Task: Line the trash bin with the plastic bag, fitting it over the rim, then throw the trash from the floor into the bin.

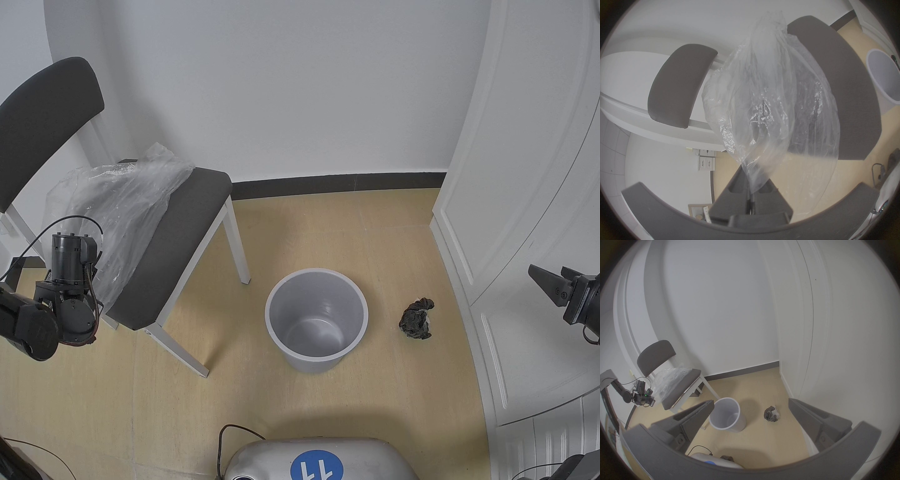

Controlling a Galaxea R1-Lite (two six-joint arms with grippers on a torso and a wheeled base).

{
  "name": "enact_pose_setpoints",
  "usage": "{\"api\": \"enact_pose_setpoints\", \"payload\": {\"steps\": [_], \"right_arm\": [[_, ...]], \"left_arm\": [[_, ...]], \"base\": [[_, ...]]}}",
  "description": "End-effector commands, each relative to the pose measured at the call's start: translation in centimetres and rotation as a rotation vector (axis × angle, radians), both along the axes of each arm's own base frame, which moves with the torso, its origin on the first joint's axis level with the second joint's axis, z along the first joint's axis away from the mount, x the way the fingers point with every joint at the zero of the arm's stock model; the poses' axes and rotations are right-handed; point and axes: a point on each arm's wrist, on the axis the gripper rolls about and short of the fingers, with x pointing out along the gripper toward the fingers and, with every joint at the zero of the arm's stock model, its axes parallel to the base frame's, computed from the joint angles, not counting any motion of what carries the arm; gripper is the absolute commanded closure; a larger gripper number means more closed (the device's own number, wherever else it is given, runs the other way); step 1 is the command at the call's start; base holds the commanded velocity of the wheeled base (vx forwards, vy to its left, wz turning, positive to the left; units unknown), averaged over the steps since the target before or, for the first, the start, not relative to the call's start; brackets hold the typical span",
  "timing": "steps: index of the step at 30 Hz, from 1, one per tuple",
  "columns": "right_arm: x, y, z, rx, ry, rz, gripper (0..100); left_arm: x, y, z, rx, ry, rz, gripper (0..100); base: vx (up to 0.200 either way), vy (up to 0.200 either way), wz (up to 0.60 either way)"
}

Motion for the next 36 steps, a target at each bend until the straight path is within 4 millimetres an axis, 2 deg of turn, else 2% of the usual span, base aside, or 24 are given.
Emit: {"api": "enact_pose_setpoints", "payload": {"steps": [1,4,5,7,9,16,36], "right_arm": [[0.2,1.9,0.0,0.065,0.007,0.121,0],[0.4,3.3,0.0,0.128,-0.003,0.187,0],[0.4,3.3,0.0,0.128,-0.003,0.189,0],[0.7,3.9,-0.7,0.119,0.028,0.201,0],[0.9,4.1,-1.1,0.115,0.042,0.208,0],[1.1,5.5,-2.2,0.085,0.102,0.270,0],[0.4,6.1,-3.6,0.054,0.151,0.324,0]], "left_arm": [[-1.5,-1.1,3.4,-0.019,-0.132,-0.054,100],[-2.7,-2.3,6.5,-0.048,-0.253,-0.115,100],[-2.7,-2.4,6.7,-0.050,-0.260,-0.118,100],[-3.5,-3.2,8.8,-0.077,-0.345,-0.163,100],[-4.0,-3.7,9.6,-0.092,-0.377,-0.194,100],[-8.3,-5.2,13.9,-0.199,-0.550,-0.417,100],[-12.7,-9.9,15.8,-0.476,-0.609,-0.910,100]], "base": [[0.000,0.000,0.00],[0.000,0.000,0.00],[0.000,0.000,0.00],[0.000,0.000,0.00],[0.000,0.000,0.00],[0.000,0.000,0.00],[0.000,0.000,0.00]]}}
